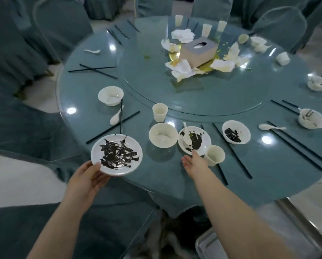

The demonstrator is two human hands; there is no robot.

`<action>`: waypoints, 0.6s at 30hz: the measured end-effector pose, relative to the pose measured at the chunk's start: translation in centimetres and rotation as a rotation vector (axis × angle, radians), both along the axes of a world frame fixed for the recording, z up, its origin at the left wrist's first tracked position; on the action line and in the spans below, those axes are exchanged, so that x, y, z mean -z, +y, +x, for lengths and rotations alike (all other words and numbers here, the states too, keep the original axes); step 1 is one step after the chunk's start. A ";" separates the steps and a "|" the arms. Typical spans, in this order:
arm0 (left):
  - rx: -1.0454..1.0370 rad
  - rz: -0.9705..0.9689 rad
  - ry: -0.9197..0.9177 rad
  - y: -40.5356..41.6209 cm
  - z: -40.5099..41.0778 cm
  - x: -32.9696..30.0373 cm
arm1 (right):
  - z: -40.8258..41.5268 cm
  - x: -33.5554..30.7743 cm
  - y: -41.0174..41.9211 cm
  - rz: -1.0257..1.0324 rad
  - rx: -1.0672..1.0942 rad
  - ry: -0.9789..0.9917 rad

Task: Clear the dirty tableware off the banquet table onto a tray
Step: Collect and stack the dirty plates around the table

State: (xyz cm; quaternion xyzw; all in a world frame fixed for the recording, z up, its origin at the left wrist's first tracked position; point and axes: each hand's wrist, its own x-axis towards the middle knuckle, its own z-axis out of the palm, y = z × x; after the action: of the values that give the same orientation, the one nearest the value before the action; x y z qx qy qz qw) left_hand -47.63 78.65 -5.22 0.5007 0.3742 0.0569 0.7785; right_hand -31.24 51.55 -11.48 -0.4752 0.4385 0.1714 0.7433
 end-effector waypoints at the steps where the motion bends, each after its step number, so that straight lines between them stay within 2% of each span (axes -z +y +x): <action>1: -0.021 0.001 0.004 0.0 -0.2 0.0 | 0.6 0.2 0.2 0.013 0.028 0.007; 4: -0.055 0.008 0.014 -0.3 -0.6 -0.1 | 2.1 0.7 0.8 0.063 0.086 0.007; 6: -0.064 0.009 0.016 -0.4 -0.6 -0.3 | 2.3 0.8 1.3 -0.017 0.042 0.008; 13: -0.006 -0.006 -0.005 -0.8 -0.1 -0.8 | 0.4 -0.9 0.8 -0.784 -0.340 -0.258; 18: 0.039 -0.067 -0.033 -1.7 0.6 -0.9 | -2.3 -3.2 -1.0 -0.991 -0.340 -0.431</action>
State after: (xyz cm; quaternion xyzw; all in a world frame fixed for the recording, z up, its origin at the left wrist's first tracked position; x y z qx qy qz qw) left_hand -47.00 76.92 -4.35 0.4806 0.3531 0.0376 0.8019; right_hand -33.58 50.50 -8.26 -0.8556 0.2223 -0.0385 0.4660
